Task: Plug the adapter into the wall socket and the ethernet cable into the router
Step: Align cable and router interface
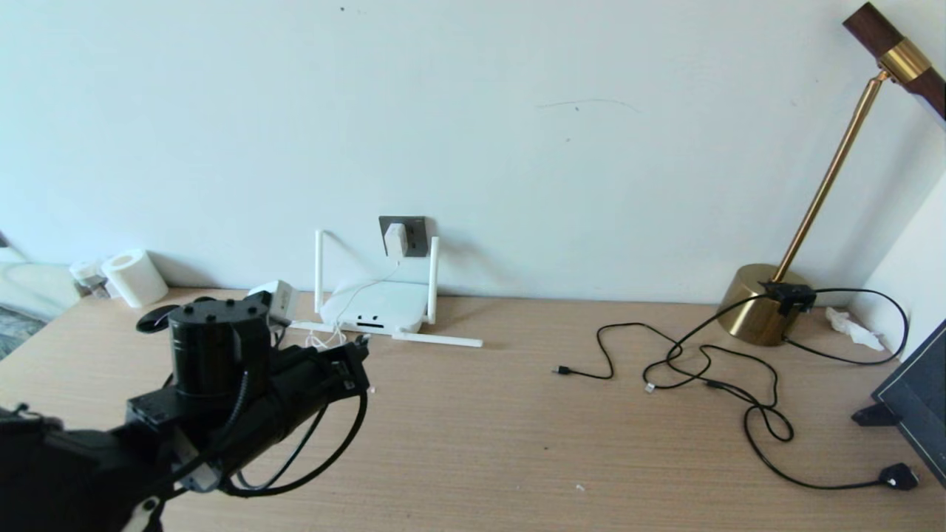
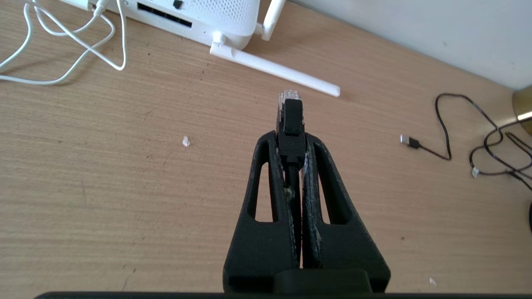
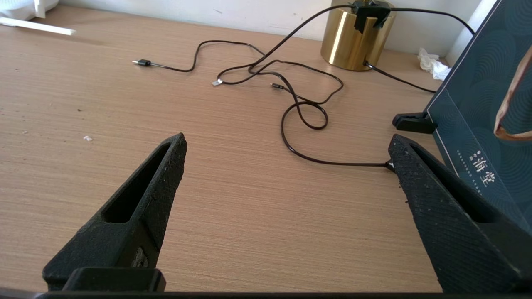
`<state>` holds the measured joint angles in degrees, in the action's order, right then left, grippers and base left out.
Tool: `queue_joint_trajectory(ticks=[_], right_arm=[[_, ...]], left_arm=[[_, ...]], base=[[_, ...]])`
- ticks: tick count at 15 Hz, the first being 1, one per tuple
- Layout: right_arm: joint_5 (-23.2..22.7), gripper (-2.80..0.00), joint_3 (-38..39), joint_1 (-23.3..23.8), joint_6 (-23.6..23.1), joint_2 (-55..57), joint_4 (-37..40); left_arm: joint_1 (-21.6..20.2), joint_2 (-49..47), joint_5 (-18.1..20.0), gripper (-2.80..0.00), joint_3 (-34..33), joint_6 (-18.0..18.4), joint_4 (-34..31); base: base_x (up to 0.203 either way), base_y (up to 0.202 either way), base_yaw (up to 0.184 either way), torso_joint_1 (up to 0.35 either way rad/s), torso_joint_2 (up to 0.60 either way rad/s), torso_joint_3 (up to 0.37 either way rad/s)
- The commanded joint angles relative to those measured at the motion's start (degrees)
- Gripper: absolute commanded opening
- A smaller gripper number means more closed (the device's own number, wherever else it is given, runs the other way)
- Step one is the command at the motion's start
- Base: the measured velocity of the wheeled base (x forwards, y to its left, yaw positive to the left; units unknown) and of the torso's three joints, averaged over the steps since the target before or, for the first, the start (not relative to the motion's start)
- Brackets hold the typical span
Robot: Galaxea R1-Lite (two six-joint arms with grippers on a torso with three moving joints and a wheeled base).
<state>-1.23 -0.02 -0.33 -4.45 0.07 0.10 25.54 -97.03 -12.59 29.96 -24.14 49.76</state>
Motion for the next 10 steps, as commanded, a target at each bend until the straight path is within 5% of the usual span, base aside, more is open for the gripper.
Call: queue_joint_trajectory(ticks=[1, 6, 10], right_arm=[[0.00, 0.00, -0.06, -0.02, 0.06, 0.01, -0.01], [-0.09, 0.00, -0.05, -0.02, 0.06, 0.01, -0.01], [-0.02, 0.00, -0.06, -0.02, 0.06, 0.01, -0.01]], left_arm=[[-0.28, -5.01, -0.56, -2.80, -2.99, 0.13, 6.93], [-0.94, -7.82, -4.27, -2.80, -7.35, 4.69, 13.52], [-3.54, -11.30, -0.47, -2.80, -6.12, 7.87, 13.17]], base=[[0.000, 0.000, 0.000, 0.000, 0.00, 0.000], [0.000, 0.000, 0.000, 0.000, 0.00, 0.000], [0.000, 0.000, 0.000, 0.000, 0.00, 0.000]])
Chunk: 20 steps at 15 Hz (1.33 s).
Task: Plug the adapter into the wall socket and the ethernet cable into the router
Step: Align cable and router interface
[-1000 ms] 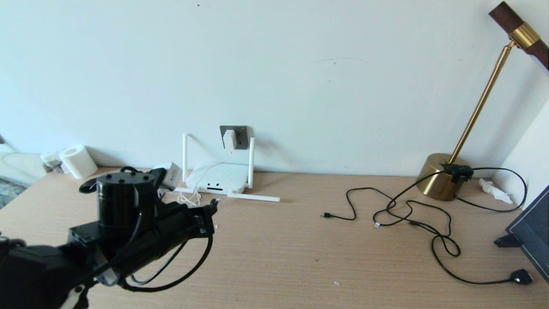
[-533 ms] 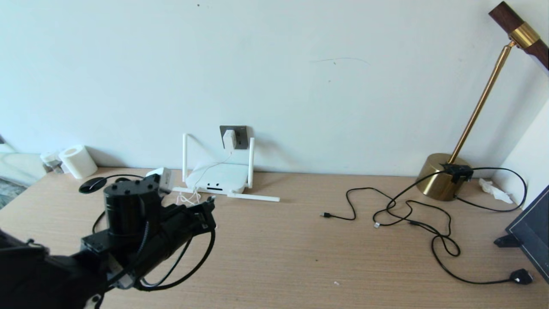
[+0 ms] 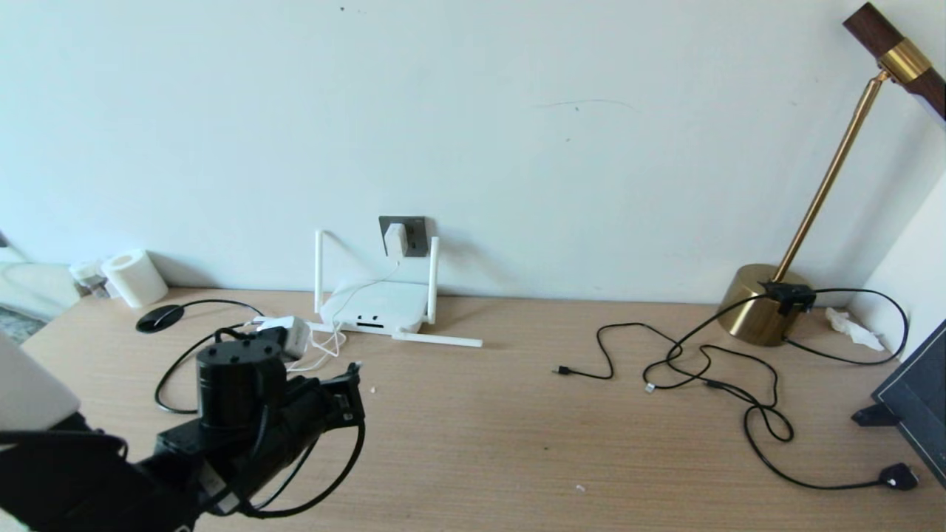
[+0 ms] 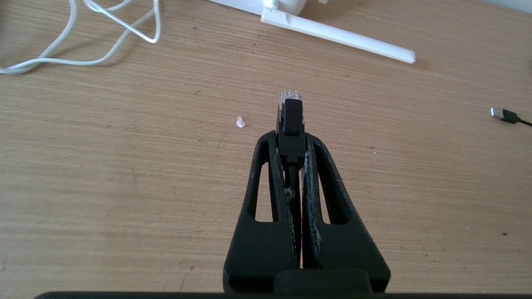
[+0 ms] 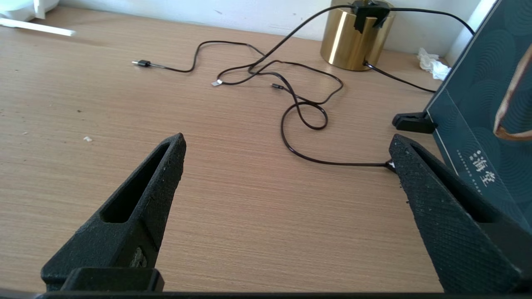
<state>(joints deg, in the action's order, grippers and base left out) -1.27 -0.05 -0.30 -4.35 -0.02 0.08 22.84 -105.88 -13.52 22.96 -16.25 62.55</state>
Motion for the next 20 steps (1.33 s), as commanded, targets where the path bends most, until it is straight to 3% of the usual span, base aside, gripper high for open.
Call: queue_joint_trajectory(ticks=[1, 7, 12, 20], right_arm=[[-0.01, 0.00, -0.04, -0.05, -0.04, 0.11, 0.00], [-0.05, 0.00, 0.05, -0.05, -0.04, 0.11, 0.00], [-0.05, 0.00, -0.01, -0.05, -0.04, 0.11, 0.00], [-0.05, 0.00, 0.05, -0.05, -0.04, 0.11, 0.00]], left_arm=[[-1.55, -4.23, 0.69, -2.80, 2.42, 0.01, 0.38], [-4.57, -14.22, 1.52, -2.80, 9.93, -0.01, 0.47], [-6.73, -19.82, 4.49, -2.80, 15.71, -0.01, 0.56], [-9.13, -21.71, 6.12, -2.80, 18.21, 0.32, 0.38]], base=[[0.000, 0.000, 0.000, 0.000, 0.00, 0.000], [0.000, 0.000, 0.000, 0.000, 0.00, 0.000], [0.000, 0.000, 0.000, 0.000, 0.00, 0.000], [0.000, 0.000, 0.000, 0.000, 0.00, 0.000]])
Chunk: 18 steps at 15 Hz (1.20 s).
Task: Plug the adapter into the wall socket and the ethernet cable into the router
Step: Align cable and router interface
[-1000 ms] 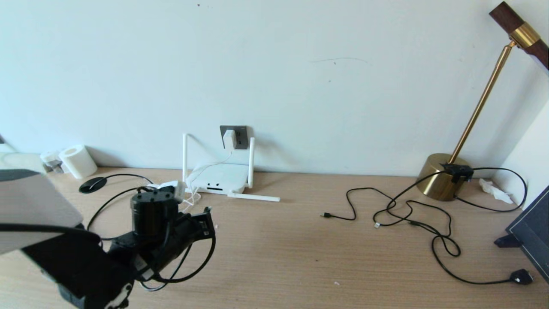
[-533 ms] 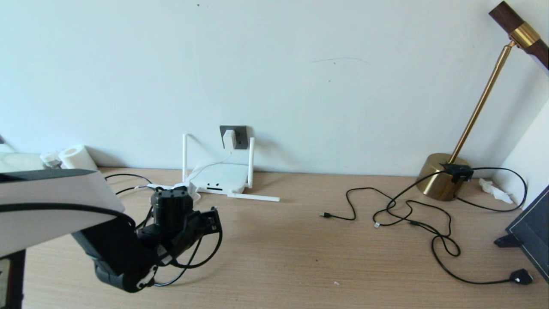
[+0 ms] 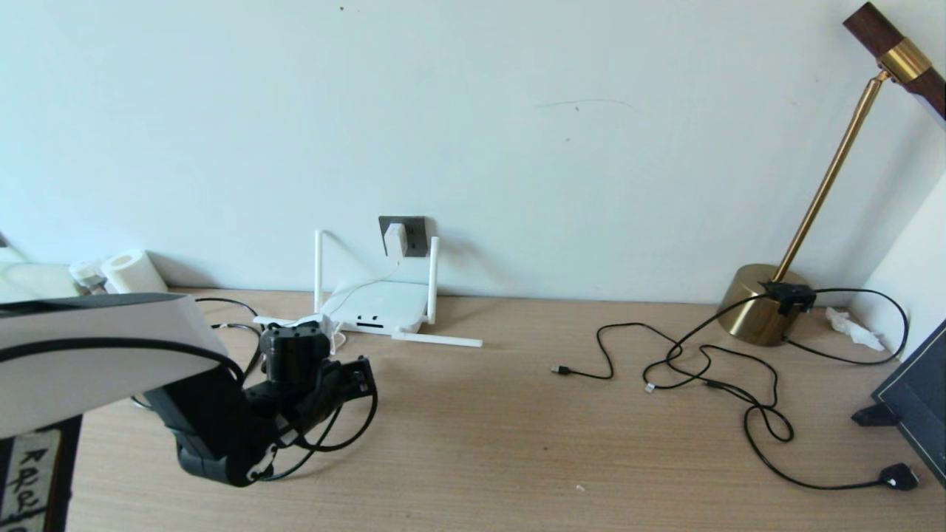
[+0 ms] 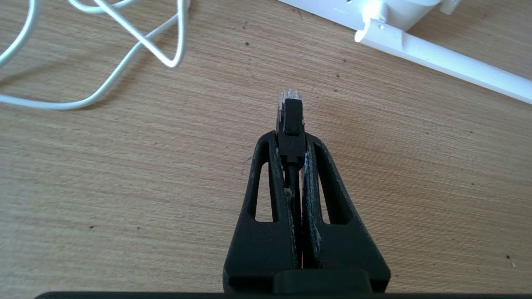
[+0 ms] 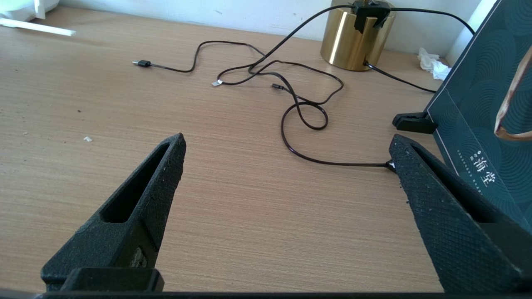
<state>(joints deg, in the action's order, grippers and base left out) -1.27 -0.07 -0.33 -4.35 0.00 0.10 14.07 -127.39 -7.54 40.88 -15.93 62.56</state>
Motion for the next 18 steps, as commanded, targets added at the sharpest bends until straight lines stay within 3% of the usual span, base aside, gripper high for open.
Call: queue_joint_trajectory(ticks=[1, 3, 9, 15, 18], right_arm=[[-0.05, 0.00, 0.07, -0.02, -0.04, 0.09, -0.01], [-0.05, 0.00, 0.07, -0.02, -0.04, 0.09, -0.01], [-0.05, 0.00, 0.07, -0.02, -0.04, 0.09, -0.01], [-0.05, 0.00, 0.07, -0.02, -0.04, 0.09, -0.01], [-0.05, 0.00, 0.01, -0.02, -0.04, 0.09, -0.01]], left_arm=[[-0.48, -0.14, 0.40, -2.80, 0.34, 1.12, 0.28], [-0.89, 0.16, 0.42, -2.80, 0.26, 4.06, 0.31], [-0.89, 2.04, 0.67, -2.80, 0.26, 5.06, -0.37], [-2.02, 1.79, 5.79, -2.80, 2.77, 7.19, -3.36], [-3.08, 1.74, 6.40, -2.80, 3.47, 8.20, -3.68]], base=[[0.000, 0.000, 0.000, 0.000, 0.00, 0.000], [0.000, 0.000, 0.000, 0.000, 0.00, 0.000], [0.000, 0.000, 0.000, 0.000, 0.00, 0.000], [0.000, 0.000, 0.000, 0.000, 0.00, 0.000], [0.000, 0.000, 0.000, 0.000, 0.00, 0.000]])
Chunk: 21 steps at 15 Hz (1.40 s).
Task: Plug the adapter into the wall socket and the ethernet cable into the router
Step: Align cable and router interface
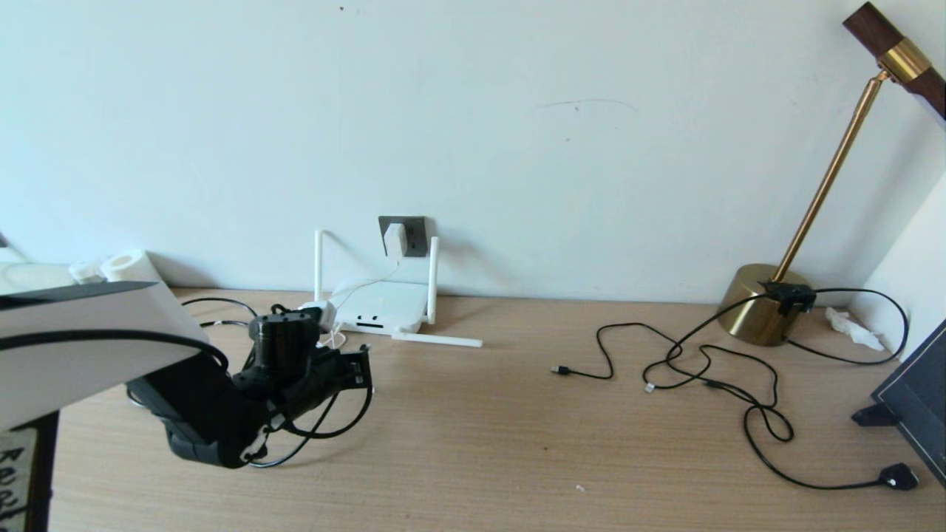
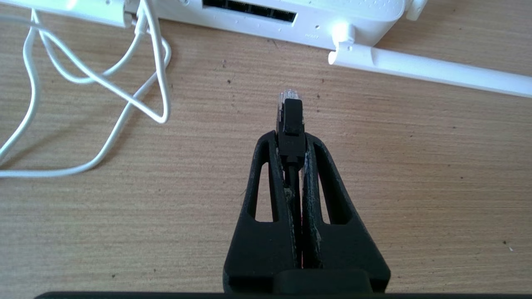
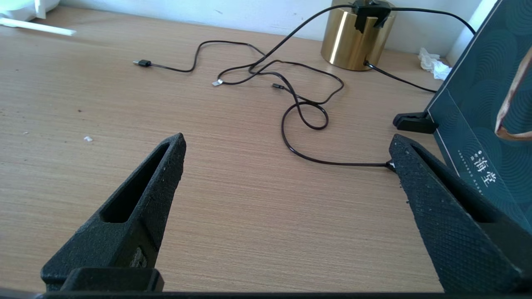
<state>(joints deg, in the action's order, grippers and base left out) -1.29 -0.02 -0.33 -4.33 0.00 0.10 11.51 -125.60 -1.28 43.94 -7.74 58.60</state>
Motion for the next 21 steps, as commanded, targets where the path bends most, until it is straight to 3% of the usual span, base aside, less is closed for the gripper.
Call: queue_joint_trajectory(ticks=[1, 7, 14, 18, 21], right_arm=[[-0.03, 0.00, 0.02, -0.02, -0.07, 0.09, -0.01], [-0.03, 0.00, -0.06, -0.02, -0.07, 0.09, -0.01], [-0.03, 0.00, 0.02, -0.02, -0.07, 0.09, -0.01], [0.00, 0.00, 0.02, -0.02, -0.07, 0.09, -0.01], [-0.03, 0.00, -0.06, -0.02, -0.07, 0.09, -0.01]], left_arm=[[-0.72, -0.19, 0.87, -2.80, 0.53, 0.01, 0.29], [-3.67, -1.28, 5.76, -2.80, 1.28, 0.01, 0.44], [-3.25, -3.19, 5.38, -2.80, 2.11, -0.26, 2.03], [-2.82, -6.85, 3.87, -2.80, 2.79, -0.17, 9.16], [-2.80, -7.91, 3.83, -2.80, 4.22, -0.26, 9.25]], base=[[0.000, 0.000, 0.000, 0.000, 0.00, 0.000], [0.000, 0.000, 0.000, 0.000, 0.00, 0.000], [0.000, 0.000, 0.000, 0.000, 0.00, 0.000], [0.000, 0.000, 0.000, 0.000, 0.00, 0.000], [0.000, 0.000, 0.000, 0.000, 0.00, 0.000]])
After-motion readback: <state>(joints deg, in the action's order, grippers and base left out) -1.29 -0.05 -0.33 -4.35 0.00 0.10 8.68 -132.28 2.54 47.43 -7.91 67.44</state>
